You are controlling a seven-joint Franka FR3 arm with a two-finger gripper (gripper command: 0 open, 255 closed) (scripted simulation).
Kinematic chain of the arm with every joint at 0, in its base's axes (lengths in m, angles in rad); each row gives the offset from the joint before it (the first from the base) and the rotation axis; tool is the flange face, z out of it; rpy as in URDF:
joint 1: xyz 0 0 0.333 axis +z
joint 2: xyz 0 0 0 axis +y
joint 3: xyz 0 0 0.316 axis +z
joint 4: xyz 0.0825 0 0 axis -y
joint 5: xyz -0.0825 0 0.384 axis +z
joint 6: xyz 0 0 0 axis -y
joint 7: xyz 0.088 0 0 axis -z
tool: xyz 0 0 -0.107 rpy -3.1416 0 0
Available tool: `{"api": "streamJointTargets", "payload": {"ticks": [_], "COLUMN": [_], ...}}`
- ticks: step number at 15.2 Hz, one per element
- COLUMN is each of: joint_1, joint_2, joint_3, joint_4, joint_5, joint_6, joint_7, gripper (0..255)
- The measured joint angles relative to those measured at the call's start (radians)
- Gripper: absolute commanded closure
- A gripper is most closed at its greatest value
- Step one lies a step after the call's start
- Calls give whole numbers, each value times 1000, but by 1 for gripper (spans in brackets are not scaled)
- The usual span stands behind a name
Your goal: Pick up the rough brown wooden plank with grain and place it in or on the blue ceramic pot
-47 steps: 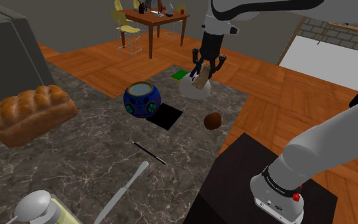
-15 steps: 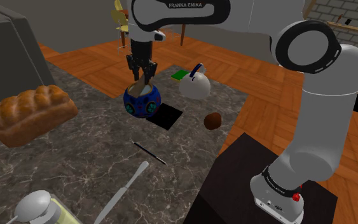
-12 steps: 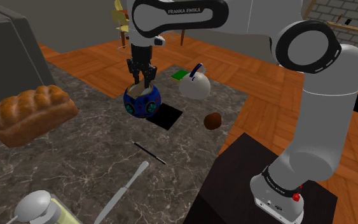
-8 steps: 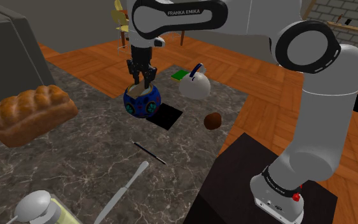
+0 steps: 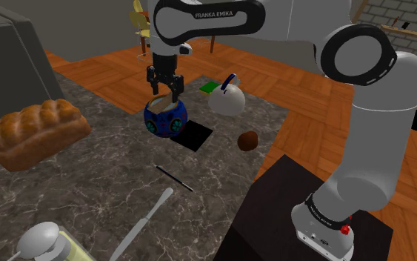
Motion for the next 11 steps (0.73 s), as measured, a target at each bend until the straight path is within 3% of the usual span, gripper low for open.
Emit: {"api": "streamJointTargets", "payload": {"ticks": [6, 11], "joint_1": [9, 12], "joint_2": [9, 13], "joint_3": [0, 1], "joint_4": [127, 148], "joint_5": [-2, -3], "joint_6": [-116, -134], "joint_7": [-4, -2], "gripper": [0, 0]}}
